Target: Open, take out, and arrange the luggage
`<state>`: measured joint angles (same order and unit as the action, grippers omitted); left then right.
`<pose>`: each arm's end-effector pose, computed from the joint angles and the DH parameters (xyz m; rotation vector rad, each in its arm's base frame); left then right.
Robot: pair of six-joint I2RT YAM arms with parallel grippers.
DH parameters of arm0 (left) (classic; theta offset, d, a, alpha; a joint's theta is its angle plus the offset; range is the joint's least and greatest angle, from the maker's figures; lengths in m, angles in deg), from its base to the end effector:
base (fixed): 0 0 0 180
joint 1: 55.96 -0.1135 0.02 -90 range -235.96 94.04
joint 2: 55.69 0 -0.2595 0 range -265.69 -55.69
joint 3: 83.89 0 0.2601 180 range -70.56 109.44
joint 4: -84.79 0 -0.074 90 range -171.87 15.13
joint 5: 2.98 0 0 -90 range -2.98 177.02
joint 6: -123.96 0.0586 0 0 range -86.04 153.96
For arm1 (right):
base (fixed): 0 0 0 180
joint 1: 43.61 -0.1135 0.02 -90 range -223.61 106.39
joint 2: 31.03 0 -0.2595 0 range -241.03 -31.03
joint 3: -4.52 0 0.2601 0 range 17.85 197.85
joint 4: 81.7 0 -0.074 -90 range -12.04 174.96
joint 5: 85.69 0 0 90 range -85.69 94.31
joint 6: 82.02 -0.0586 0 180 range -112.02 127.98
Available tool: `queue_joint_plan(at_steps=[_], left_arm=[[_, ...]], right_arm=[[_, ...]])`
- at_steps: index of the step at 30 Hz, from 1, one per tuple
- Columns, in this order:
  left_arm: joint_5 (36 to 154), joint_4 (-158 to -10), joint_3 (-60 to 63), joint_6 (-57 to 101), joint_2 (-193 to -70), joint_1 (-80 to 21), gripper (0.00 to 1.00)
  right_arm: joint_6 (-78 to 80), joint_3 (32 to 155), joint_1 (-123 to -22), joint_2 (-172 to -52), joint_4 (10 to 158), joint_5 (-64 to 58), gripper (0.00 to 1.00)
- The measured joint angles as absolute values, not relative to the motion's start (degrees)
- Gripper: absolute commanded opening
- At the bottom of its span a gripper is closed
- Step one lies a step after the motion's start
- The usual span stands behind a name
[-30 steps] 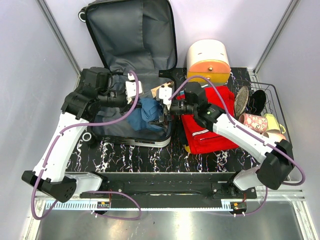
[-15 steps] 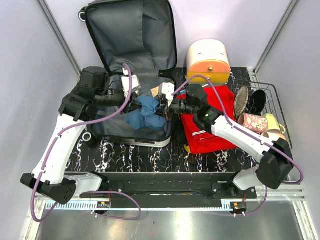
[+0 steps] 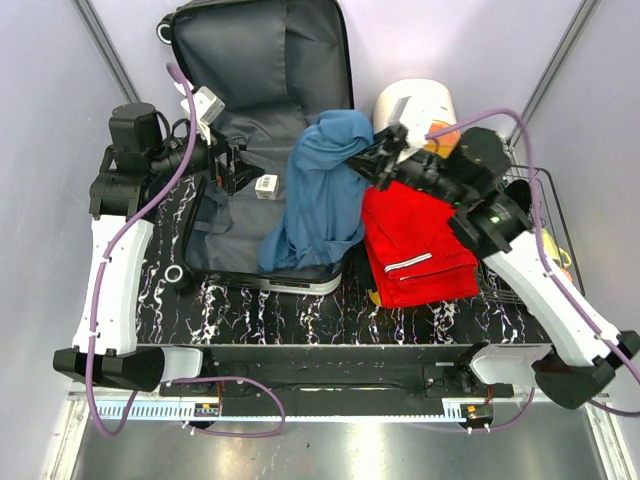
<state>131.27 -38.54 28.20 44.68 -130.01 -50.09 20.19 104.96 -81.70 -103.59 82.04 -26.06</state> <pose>0.2596 -0.0678 0.4851 0.7699 1.6898 -0.6704 0.2132 0.2048 0.5078 -0.9898 1.0407 0.7347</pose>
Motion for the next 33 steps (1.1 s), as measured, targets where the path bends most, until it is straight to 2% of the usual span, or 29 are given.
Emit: queue_joint_plan(at_steps=[8,22,28,33], left_arm=[[132.8,-39.1,24.3,42.5,-130.0,-50.4,0.99],[134.4,-39.2,22.9,41.7,-130.0,-50.4,0.99],[134.5,-39.5,22.5,41.5,-130.1,-50.4,0.99],[134.8,-39.9,21.7,41.4,-130.1,-50.4,0.99]], right_arm=[[22.5,115.7,-78.9,-97.6,72.3,-19.8,0.00],[36.0,142.8,-78.7,-101.0,64.9,-2.5,0.00],[40.8,144.0,-78.7,-101.4,64.8,5.0,0.00],[44.4,135.2,-78.3,-99.7,66.5,9.7,0.00]])
